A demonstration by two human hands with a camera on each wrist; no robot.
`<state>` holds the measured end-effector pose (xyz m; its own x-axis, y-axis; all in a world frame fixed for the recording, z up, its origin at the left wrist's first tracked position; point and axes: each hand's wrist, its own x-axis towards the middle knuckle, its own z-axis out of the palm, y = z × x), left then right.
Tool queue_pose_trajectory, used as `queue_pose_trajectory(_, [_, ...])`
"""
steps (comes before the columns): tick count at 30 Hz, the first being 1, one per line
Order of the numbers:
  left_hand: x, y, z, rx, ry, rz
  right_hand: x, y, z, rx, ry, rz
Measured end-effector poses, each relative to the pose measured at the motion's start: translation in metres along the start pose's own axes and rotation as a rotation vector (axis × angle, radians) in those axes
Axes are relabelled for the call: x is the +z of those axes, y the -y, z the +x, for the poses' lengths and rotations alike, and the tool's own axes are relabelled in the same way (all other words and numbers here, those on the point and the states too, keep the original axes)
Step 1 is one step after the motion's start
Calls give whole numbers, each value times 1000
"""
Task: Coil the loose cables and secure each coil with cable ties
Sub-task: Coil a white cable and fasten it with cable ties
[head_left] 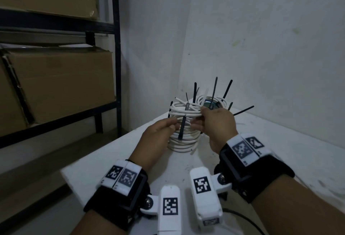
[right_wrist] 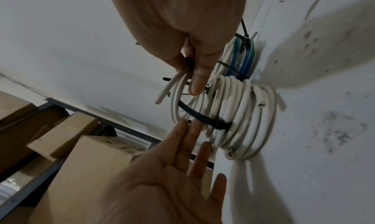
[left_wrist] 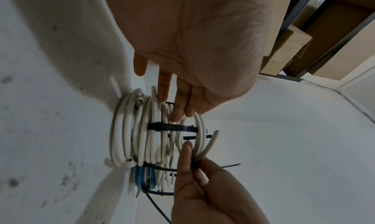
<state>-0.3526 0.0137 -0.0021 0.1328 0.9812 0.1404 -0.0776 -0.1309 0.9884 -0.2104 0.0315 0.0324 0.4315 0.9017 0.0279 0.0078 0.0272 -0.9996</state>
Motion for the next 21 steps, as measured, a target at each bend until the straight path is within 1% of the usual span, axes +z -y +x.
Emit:
queue_pose_trajectory(2, [0,-1,-1,16,-19,1,2,-3,-2,16,-20,32])
queue_pose_trajectory(4, [1,-1,-1,18,-7,11,3,-2,-2,36,-22,67])
queue_pose_trajectory(7, [2,-2,-3,39,77,39,2,3,-2,49,-18,92])
queue_pose_trajectory(10, [3,-5,-6,82,139,130,1,7,1,74,-14,93])
queue_pose_trajectory(16, [3,-2,-5,58,110,164,-3,16,4,146,36,111])
queue_pose_trajectory(21, [1,1,-3,45,82,171,-4,27,6,146,56,89])
